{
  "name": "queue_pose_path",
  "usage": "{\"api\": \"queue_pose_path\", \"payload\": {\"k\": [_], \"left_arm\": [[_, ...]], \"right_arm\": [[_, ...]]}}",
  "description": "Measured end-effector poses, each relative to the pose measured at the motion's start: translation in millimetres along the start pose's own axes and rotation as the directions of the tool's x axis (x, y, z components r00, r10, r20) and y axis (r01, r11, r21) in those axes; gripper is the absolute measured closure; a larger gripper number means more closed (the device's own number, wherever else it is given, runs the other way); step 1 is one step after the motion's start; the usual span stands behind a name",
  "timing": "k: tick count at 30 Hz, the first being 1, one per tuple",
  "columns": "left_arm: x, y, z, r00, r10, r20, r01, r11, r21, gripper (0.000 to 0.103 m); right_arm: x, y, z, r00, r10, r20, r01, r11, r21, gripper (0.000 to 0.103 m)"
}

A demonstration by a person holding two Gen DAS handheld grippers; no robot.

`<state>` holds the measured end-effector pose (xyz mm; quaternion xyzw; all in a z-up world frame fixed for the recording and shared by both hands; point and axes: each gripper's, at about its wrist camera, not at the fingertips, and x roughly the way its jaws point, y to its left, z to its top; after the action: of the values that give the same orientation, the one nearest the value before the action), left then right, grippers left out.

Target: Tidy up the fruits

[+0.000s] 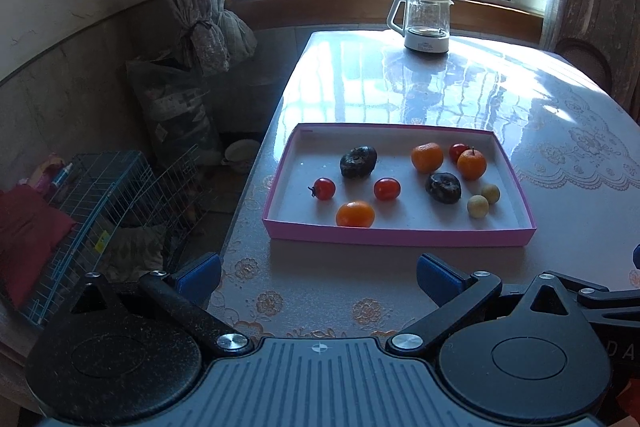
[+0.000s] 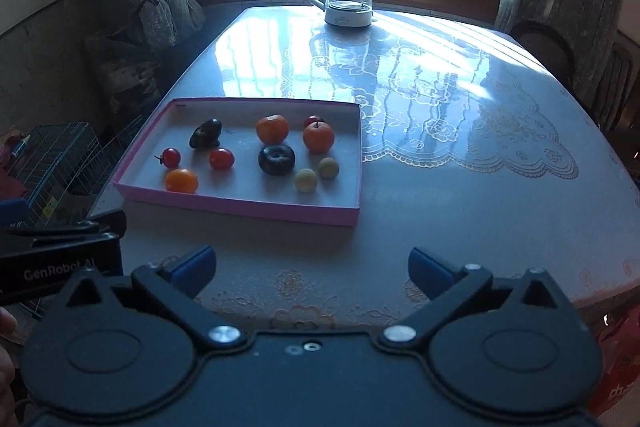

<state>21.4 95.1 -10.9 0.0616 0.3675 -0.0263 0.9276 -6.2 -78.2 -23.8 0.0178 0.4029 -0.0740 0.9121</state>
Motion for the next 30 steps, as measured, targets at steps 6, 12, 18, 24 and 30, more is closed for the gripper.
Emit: {"api": "queue_pose_path", "payload": {"k": [6, 12, 18, 24, 30], "left_arm": [[1.4, -0.9, -0.8, 1.0, 0.002, -0.001, -0.002, 1.0, -0.003, 0.0], [4.9, 3.0, 0.0, 1.0, 0.008, -0.007, -0.008, 1.0, -0.014, 0.0], [6.8, 1.6, -0.7, 1.0, 0.01, -0.009, -0.01, 1.0, -0.009, 0.0], [8.4, 2.9, -0.1, 1.0, 0.011, -0.012, -0.011, 1.0, -0.01, 0.0], [9.8, 2.5, 0.2, 1.0, 0.011, -0.014, -0.012, 1.0, -0.008, 0.0]], "right_arm": [[-1.8, 1.9, -0.3, 1.0, -0.013, 0.002, 0.013, 1.0, -0.018, 0.0], [-0.5, -0.6, 0.2, 1.0, -0.017, -0.002, 0.017, 1.0, -0.02, 0.0], [0.9, 1.0, 0.6, 1.0, -0.02, -0.002, 0.02, 0.999, -0.025, 0.0], [1.4, 1.3, 2.3, 1.0, -0.019, 0.001, 0.019, 0.999, -0.028, 0.0], [1.5, 1.2, 1.9, 1.0, -0.019, 0.0, 0.019, 0.999, -0.026, 0.0]]}}
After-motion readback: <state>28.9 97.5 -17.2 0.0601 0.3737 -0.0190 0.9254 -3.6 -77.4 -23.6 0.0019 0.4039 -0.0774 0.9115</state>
